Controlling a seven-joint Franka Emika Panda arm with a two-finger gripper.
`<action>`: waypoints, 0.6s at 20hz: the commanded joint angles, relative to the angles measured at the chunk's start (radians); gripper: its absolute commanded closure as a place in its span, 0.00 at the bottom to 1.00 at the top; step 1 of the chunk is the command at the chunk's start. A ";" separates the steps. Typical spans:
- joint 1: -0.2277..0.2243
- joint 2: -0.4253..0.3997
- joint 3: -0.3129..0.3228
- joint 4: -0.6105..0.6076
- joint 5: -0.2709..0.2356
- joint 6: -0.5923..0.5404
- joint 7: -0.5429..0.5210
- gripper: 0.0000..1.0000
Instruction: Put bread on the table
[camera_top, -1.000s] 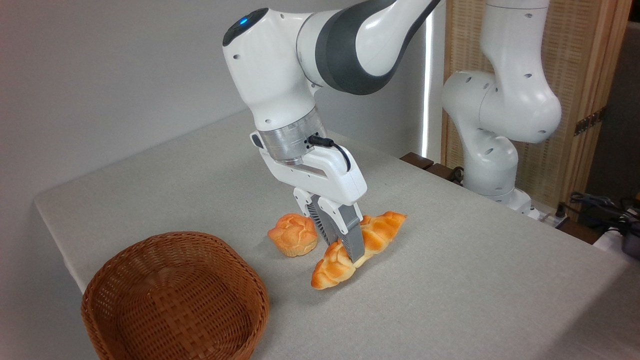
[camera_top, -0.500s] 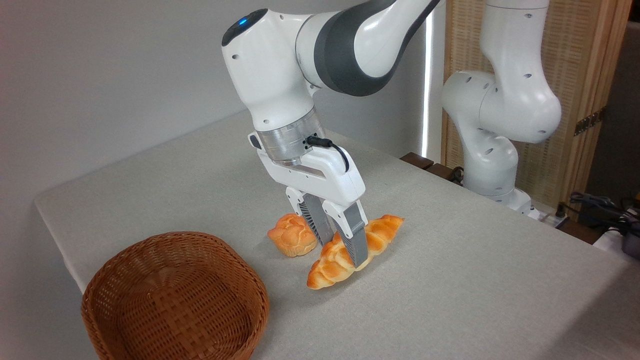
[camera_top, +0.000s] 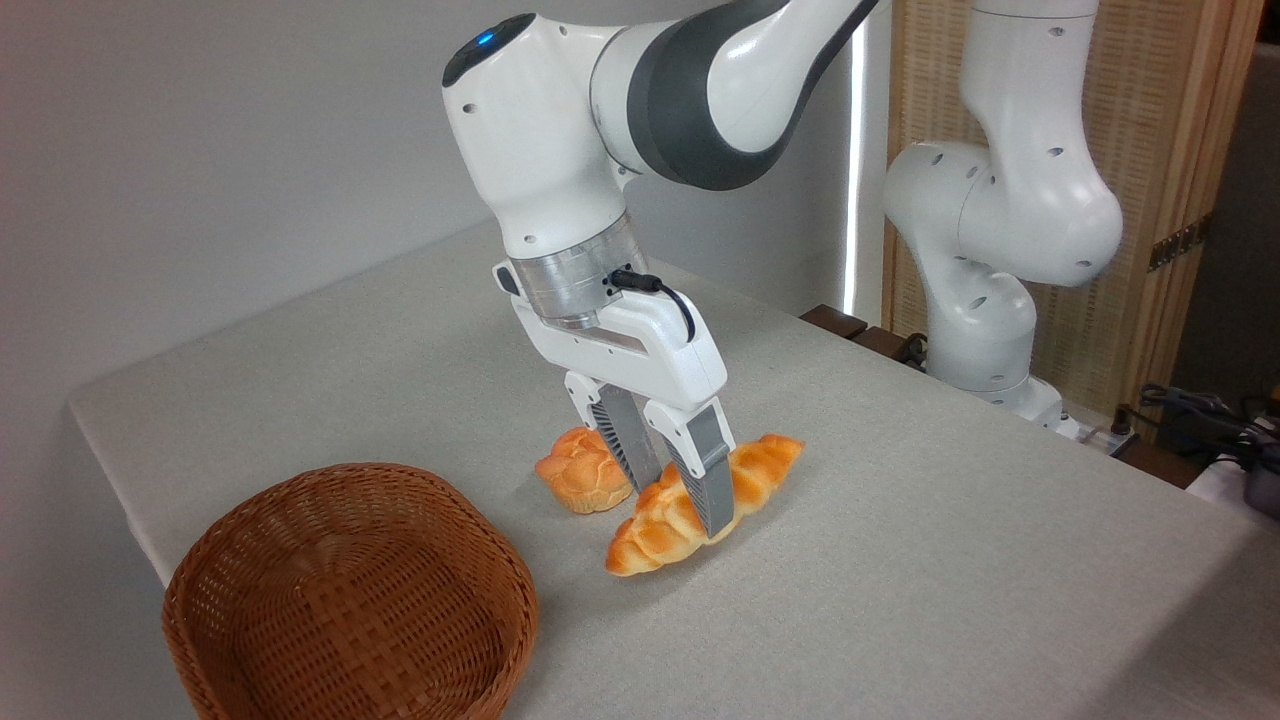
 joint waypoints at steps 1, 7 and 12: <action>-0.010 -0.006 0.008 0.010 0.016 0.009 -0.017 0.00; -0.010 -0.006 0.006 0.036 0.010 0.008 -0.018 0.00; -0.007 -0.003 -0.009 0.145 -0.029 -0.011 -0.010 0.00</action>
